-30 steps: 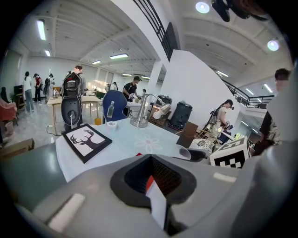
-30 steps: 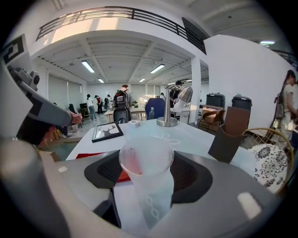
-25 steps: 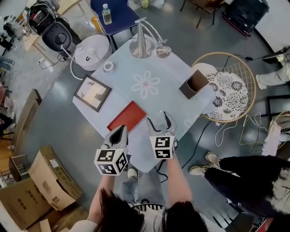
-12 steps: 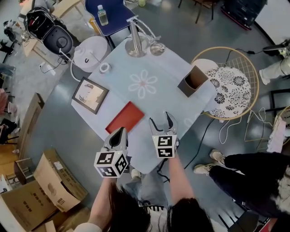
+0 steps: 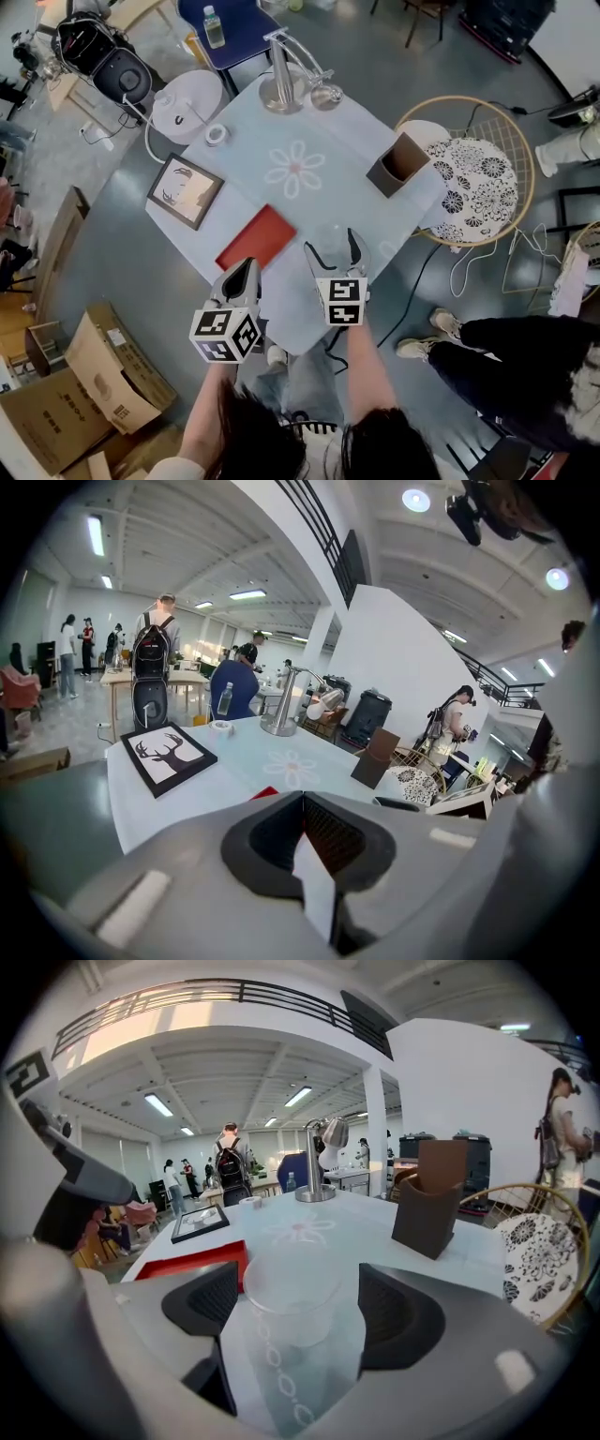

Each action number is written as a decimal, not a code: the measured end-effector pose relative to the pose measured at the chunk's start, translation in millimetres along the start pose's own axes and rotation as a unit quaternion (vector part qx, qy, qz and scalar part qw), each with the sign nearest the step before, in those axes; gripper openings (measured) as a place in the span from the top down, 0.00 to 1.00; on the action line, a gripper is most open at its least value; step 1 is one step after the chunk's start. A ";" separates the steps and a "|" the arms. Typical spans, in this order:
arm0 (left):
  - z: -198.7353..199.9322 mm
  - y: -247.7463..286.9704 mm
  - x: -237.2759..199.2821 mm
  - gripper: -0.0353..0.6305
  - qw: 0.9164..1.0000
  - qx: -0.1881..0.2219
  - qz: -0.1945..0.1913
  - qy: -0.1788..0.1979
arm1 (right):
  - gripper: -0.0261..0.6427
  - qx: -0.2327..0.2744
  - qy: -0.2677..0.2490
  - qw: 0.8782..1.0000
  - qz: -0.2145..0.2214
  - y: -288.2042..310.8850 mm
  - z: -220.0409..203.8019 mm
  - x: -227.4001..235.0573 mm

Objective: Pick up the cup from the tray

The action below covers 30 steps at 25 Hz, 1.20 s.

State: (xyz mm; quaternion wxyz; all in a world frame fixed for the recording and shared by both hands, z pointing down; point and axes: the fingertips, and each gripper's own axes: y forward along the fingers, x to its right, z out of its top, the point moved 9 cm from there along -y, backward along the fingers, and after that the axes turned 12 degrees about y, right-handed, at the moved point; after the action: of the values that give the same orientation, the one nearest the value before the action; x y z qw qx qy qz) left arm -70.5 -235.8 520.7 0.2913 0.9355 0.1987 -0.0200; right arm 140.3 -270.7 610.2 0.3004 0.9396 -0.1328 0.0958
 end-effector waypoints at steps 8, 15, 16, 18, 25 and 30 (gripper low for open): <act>2.1 -11.9 7.5 0.95 1.000 0.022 -0.018 0.008 | 0.30 0.038 0.032 0.999 -0.017 -49.0 27.2 -10.1; 24.1 -40.9 11.4 0.95 0.997 0.063 -0.038 0.018 | 0.30 0.066 0.035 0.997 -0.006 -91.3 59.5 -35.8; 25.9 -46.2 12.0 0.95 0.997 0.068 -0.040 0.018 | 0.30 0.066 0.032 0.997 -0.002 -96.4 62.0 -39.1; 29.1 -55.7 14.8 0.95 0.996 0.079 -0.036 0.026 | 0.33 0.072 0.015 0.997 -0.005 -109.7 68.2 -44.0; 32.1 -91.4 14.9 0.95 0.993 0.106 -0.021 0.042 | 0.78 0.118 -0.001 0.993 -0.029 -152.1 81.7 -71.5; 37.3 -114.7 16.1 0.95 0.990 0.124 -0.037 0.059 | 0.91 0.131 -0.016 0.991 -0.032 -171.4 82.5 -97.6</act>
State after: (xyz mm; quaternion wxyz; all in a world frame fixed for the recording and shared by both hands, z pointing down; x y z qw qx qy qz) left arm -96.7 -164.5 425.7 0.1598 0.9559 0.2463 -0.0005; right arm 108.8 -166.3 426.3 0.1760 0.9760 -0.0933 0.0877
